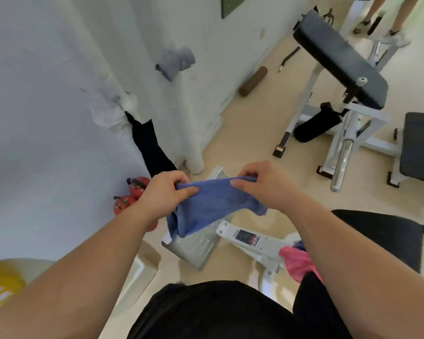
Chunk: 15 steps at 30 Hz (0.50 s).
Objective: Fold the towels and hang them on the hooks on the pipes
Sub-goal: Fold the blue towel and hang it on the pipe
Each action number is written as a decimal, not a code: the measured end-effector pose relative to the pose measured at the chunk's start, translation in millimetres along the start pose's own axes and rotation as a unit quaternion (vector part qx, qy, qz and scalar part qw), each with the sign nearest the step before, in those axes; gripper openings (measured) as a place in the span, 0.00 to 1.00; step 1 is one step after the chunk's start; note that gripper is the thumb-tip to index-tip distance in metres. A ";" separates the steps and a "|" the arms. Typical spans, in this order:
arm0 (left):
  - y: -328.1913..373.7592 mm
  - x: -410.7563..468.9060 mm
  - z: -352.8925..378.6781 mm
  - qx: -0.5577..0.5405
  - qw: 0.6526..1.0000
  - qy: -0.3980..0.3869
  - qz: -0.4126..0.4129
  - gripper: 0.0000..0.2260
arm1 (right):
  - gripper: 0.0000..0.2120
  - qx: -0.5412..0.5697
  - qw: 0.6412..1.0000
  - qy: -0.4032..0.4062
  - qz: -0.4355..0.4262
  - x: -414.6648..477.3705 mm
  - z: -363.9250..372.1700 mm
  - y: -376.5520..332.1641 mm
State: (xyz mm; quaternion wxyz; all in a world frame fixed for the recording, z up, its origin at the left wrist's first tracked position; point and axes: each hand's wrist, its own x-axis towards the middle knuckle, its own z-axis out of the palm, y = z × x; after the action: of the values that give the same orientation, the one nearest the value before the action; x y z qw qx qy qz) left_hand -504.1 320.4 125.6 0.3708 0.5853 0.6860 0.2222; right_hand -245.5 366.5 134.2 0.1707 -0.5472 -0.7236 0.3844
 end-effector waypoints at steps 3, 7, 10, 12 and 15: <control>-50.2 -3.3 -31.7 0.075 0.997 -0.018 -0.009 0.07 | 0.09 0.026 0.998 0.028 -0.042 26.5 21.4 -42.1; -125.4 -8.1 -71.3 0.064 0.995 0.016 -0.070 0.10 | 0.08 0.058 0.994 0.084 -0.038 53.0 62.3 -94.2; -178.8 -18.1 -99.6 0.001 0.988 0.011 -0.157 0.12 | 0.10 0.087 0.984 0.155 0.005 68.6 88.6 -118.8; -211.3 -27.2 -116.4 -0.011 0.981 0.019 -0.191 0.13 | 0.10 0.090 0.975 0.200 0.026 76.4 99.0 -129.6; -244.3 -37.6 -130.0 -0.036 0.973 0.045 -0.225 0.14 | 0.08 0.083 0.965 0.241 0.055 86.0 108.1 -136.0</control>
State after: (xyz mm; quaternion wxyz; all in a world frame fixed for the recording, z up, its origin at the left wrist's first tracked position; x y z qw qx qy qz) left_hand -758.5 248.0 35.9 0.4005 0.3918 0.8077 0.1835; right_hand -437.0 391.6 150.5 0.3638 -0.6464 -0.5955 0.3085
